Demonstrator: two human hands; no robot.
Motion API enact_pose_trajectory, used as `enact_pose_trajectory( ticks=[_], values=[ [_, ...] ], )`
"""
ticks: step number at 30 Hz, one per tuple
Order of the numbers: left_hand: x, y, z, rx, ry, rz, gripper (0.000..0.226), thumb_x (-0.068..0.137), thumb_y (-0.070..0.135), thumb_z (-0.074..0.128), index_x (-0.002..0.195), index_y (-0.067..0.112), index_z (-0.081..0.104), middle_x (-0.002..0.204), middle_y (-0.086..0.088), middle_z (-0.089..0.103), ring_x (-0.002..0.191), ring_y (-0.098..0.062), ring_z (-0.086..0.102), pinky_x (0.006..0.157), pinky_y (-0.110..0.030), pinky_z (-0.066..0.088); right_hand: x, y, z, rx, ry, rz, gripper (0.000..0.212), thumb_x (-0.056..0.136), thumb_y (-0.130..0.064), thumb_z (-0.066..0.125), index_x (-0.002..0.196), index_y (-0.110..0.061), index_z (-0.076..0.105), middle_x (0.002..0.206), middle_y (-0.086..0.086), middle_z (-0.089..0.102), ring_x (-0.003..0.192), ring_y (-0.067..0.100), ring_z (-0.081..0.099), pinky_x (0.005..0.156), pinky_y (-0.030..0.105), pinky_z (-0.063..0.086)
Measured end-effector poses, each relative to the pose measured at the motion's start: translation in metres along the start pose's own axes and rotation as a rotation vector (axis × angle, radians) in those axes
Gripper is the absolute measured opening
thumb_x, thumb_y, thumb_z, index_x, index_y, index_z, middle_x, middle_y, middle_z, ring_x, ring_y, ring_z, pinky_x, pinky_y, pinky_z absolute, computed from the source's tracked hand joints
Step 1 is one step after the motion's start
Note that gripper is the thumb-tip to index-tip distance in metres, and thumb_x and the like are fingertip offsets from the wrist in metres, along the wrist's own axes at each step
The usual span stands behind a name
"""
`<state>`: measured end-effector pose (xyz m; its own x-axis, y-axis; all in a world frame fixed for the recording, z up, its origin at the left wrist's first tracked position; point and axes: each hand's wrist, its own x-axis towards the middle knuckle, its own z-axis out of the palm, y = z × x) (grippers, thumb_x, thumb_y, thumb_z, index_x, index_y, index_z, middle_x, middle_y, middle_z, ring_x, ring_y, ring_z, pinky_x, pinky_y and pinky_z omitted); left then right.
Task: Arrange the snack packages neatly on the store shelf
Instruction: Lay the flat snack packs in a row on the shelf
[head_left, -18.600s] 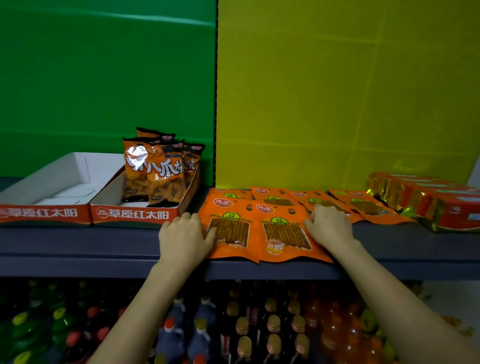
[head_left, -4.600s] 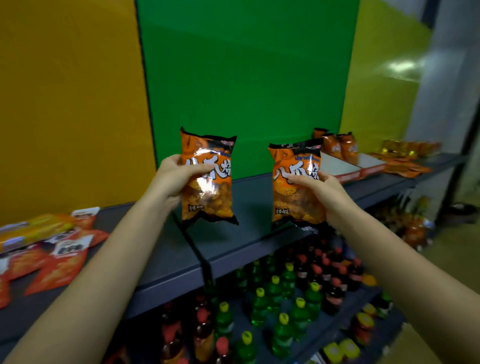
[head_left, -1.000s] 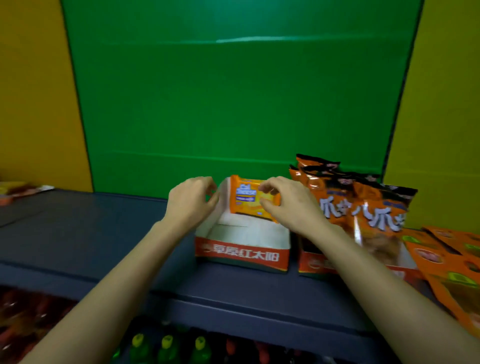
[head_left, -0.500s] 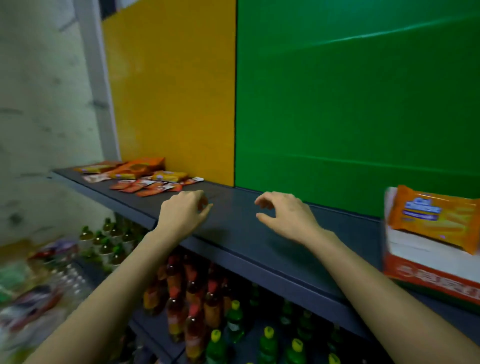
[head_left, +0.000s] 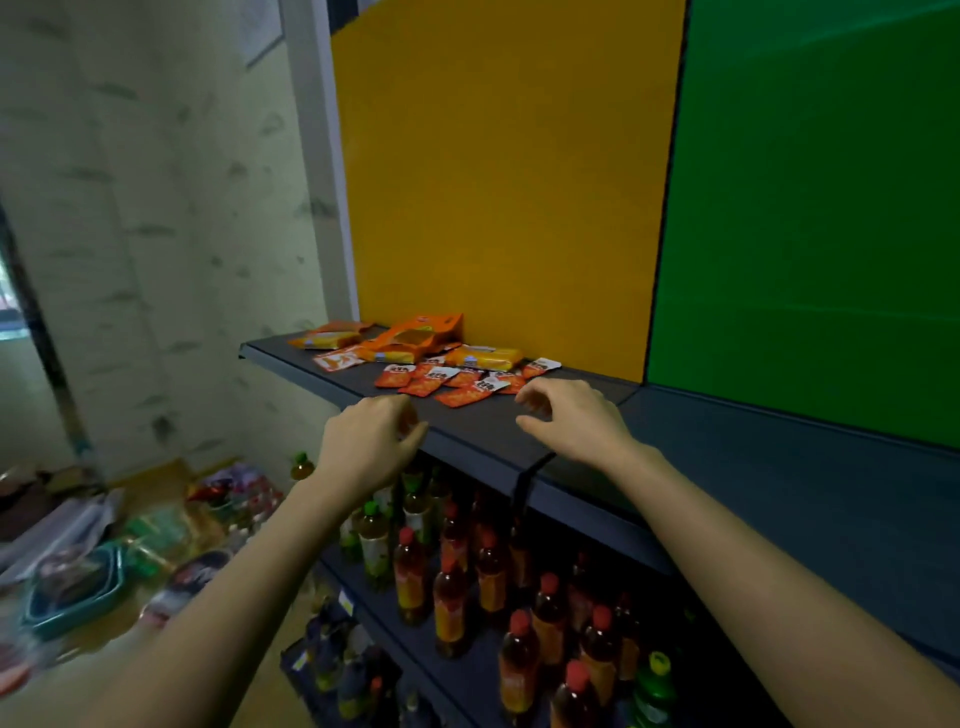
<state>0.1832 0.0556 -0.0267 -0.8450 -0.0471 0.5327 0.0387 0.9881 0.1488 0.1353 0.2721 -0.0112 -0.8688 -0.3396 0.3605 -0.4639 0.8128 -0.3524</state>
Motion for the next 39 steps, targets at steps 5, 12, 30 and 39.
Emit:
enact_pose_trajectory(
  ticks=[5, 12, 30, 39],
  values=[
    [0.019, -0.05, 0.016, 0.023, -0.021, -0.045, 0.026, 0.092, 0.041, 0.048, 0.095, 0.017, 0.06, 0.099, 0.0, 0.067, 0.091, -0.021, 0.063, 0.063, -0.029, 0.044, 0.053, -0.023, 0.035, -0.003, -0.041, -0.004, 0.027, 0.089, -0.038, 0.056, 0.113, -0.028, 0.059, 0.113, -0.008, 0.064, 0.107, 0.017, 0.058, 0.086, 0.033, 0.046],
    [0.078, -0.122, 0.052, 0.011, -0.022, -0.082, 0.027, 0.091, 0.041, 0.049, 0.097, 0.018, 0.061, 0.102, 0.0, 0.068, 0.092, -0.021, 0.063, 0.069, -0.031, 0.049, 0.153, -0.041, 0.082, -0.019, -0.063, -0.021, 0.03, 0.088, -0.036, 0.058, 0.115, -0.023, 0.061, 0.115, -0.003, 0.065, 0.108, 0.017, 0.059, 0.086, 0.033, 0.05],
    [0.259, -0.266, 0.134, -0.048, -0.028, -0.12, 0.028, 0.092, 0.043, 0.049, 0.103, 0.022, 0.064, 0.106, 0.004, 0.068, 0.093, -0.016, 0.062, 0.071, -0.03, 0.046, 0.399, -0.027, 0.177, -0.002, -0.152, 0.323, 0.051, 0.09, -0.052, 0.048, 0.056, -0.016, 0.036, 0.061, 0.002, 0.035, 0.055, 0.018, 0.034, 0.051, 0.029, 0.024],
    [0.328, -0.33, 0.163, -0.171, 0.038, -0.108, 0.027, 0.091, 0.04, 0.053, 0.102, 0.019, 0.066, 0.106, 0.001, 0.068, 0.089, -0.015, 0.06, 0.068, -0.027, 0.04, 0.451, -0.023, 0.194, 0.118, -0.239, 0.525, 0.043, 0.092, -0.039, 0.054, 0.111, 0.0, 0.06, 0.118, 0.012, 0.061, 0.107, 0.028, 0.059, 0.095, 0.034, 0.046]
  ],
)
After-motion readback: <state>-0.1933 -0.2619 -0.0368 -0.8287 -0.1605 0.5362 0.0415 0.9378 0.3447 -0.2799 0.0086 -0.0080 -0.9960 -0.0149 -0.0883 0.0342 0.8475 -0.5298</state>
